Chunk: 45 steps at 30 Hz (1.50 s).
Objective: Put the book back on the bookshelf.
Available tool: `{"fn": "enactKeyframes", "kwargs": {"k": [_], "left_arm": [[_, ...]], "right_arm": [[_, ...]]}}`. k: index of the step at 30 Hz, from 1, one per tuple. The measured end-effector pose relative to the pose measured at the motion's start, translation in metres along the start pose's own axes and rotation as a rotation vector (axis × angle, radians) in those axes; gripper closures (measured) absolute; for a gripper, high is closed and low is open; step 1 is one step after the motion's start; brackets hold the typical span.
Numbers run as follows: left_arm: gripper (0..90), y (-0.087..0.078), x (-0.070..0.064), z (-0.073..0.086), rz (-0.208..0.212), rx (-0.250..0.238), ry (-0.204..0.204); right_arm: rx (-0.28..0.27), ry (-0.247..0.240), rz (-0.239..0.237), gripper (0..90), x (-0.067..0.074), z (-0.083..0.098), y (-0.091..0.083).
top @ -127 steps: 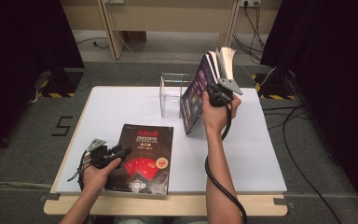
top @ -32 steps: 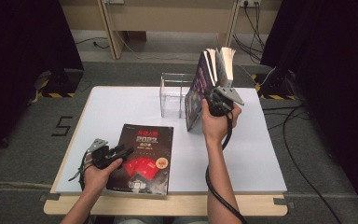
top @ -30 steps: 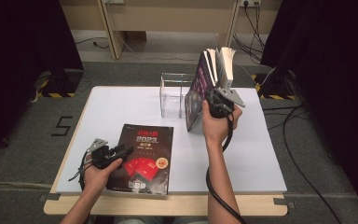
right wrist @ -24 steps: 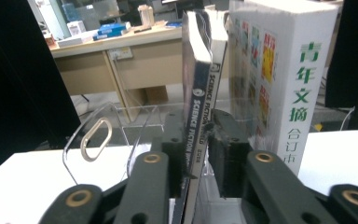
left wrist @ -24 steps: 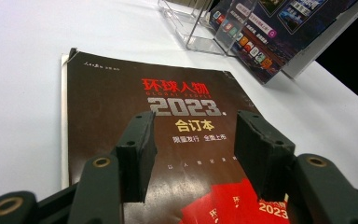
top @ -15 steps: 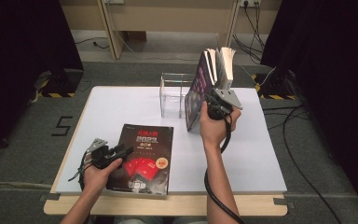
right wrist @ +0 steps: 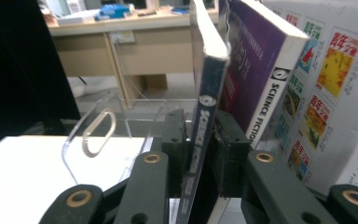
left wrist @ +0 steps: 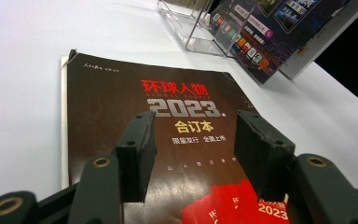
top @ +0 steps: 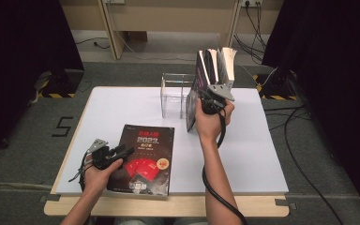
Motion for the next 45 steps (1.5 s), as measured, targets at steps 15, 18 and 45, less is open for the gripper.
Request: {"fn": "enactKeyframes", "kwargs": {"k": [15,18,45], "left_arm": [[47.5,-0.001,0.0,0.0,0.001,-0.001,-0.004],[47.6,0.0,0.001,0.0,0.001,-0.002,-0.006],[48.0,0.0,0.003,0.0,0.005,-0.001,-0.001]], "right_arm": [[0.092,-0.034,0.056,81.2,0.012,-0.011,0.029],[0.096,0.001,0.036,83.4,0.012,-0.014,0.031],[-0.059,0.011,0.046,84.1,0.003,-0.012,0.045]]}}
Point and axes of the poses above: each handheld gripper's, and its own axes: y roughly forward along the jaws, z roughly out of its underside, x roughly to its left, the point moved 2 cm from there along y, roughly forward along the jaws, and after that the axes turned 10 degrees about -z, right-handed, at the moved point
